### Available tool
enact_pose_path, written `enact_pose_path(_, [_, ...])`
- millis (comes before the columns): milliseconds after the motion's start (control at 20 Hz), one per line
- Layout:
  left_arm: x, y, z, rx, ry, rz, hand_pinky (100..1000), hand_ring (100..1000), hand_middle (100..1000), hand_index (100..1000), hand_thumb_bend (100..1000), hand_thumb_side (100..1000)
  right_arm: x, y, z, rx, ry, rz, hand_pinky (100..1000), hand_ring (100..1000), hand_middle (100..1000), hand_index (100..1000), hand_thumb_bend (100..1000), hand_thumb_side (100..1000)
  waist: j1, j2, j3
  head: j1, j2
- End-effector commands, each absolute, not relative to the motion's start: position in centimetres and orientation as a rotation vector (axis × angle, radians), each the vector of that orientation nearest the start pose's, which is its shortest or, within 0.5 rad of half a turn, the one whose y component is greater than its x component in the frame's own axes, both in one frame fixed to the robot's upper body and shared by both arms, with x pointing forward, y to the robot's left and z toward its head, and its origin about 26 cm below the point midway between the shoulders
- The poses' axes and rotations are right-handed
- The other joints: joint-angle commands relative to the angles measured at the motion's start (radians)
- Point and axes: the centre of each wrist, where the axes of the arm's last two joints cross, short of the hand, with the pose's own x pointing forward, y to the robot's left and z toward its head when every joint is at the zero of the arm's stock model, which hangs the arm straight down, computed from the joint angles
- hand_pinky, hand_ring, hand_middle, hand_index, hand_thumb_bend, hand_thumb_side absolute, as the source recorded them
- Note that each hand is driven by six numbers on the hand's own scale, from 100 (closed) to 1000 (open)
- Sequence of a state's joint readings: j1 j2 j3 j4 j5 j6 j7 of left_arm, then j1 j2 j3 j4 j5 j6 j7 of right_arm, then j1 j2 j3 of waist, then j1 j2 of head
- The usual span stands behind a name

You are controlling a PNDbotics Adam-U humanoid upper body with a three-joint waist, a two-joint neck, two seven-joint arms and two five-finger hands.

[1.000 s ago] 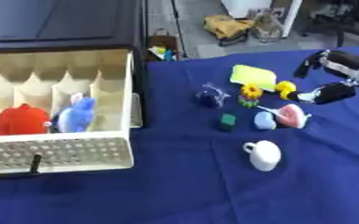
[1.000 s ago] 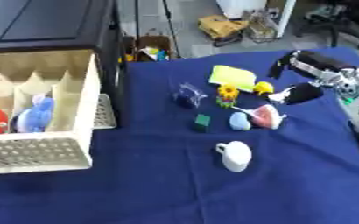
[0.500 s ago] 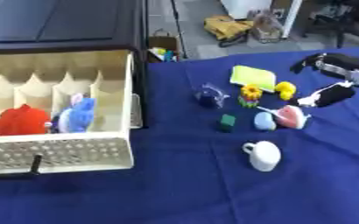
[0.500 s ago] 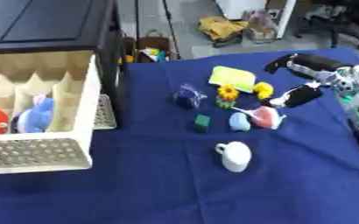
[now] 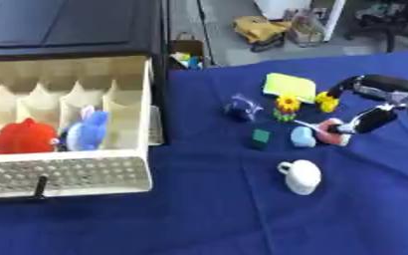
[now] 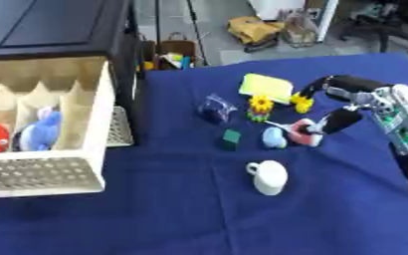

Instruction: Pick up objects from table and place into drawer.

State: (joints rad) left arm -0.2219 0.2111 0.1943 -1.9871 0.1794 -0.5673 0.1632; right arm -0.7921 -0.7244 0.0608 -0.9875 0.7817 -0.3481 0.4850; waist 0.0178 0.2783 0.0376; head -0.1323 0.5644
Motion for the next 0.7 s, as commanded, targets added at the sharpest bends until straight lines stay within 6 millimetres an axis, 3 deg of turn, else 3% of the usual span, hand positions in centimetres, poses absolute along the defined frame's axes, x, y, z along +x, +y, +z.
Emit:
enact_pose_path(50, [29.0,30.0,18.4,-0.143,3.448,-0.216,428,495,478,686,176,1000,43.3,-41.9,22.7,-0.955,-1.247,1.508,845,923,765,876,556,437,0.0,-0.014,0.002,-0.003,-0.013])
enact_pose_path(700, [29.0,30.0,18.4,-0.14,3.447,-0.211,428,496,480,685,176,1000,43.5,-42.7,21.3,-0.955,-1.184,1.514,843,918,760,857,550,420,0.001,-0.011,0.004,-0.006,-0.016])
